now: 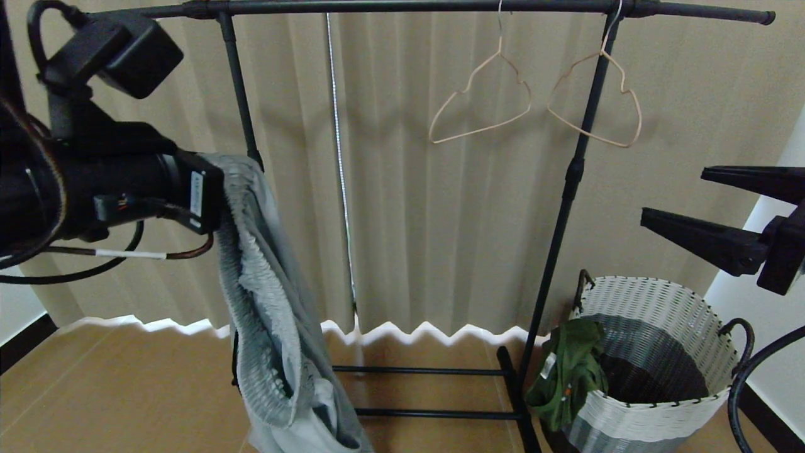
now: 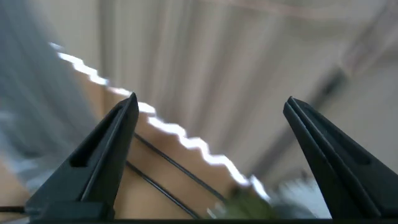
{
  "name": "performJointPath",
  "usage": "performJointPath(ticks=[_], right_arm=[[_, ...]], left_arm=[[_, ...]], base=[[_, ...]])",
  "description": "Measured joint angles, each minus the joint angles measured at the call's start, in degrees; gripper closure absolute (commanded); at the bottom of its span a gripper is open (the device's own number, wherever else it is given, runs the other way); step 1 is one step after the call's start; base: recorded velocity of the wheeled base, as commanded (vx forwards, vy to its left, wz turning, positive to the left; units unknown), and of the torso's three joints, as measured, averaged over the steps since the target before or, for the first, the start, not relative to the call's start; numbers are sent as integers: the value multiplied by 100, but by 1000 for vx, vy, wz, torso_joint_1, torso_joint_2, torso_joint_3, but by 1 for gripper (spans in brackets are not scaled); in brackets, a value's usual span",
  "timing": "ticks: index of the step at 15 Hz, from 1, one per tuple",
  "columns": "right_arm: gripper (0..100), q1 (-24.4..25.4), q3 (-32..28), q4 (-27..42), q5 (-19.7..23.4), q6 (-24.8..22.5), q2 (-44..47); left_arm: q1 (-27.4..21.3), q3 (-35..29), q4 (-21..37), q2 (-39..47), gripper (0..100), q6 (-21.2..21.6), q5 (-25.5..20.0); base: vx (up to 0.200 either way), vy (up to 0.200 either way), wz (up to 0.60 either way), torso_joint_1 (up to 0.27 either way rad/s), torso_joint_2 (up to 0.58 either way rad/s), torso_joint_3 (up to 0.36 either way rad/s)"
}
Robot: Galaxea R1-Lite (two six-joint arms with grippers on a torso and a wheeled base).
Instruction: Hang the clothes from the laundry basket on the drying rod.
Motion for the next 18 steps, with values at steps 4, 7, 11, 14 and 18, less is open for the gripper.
performJointPath(ticks=[4, 7, 11, 14, 18], right_arm=[[0, -361, 708, -816, -373, -33, -199], [0, -566, 1136, -1353, -411, -35, -258], [0, -651, 1241, -1330, -419, -27, -386], [0, -901, 1315, -983, -418, -33, -564], [0, -1145, 1307, -964, -394, -22, -625]], left_arm=[[212, 1252, -117, -892, 100, 44, -35], [328, 1715, -322, -1391, 100, 24, -38], [519, 1955, -344, -1675, 100, -148, -57], [614, 2205, -602, -1694, 100, -462, -63], [635, 2413, -862, -1694, 100, -438, -66]], base=[[0, 0, 0, 0, 0, 0], [0, 0, 0, 0, 0, 0], [0, 0, 0, 0, 0, 0], [0, 0, 0, 0, 0, 0], [0, 0, 0, 7, -21, -5]])
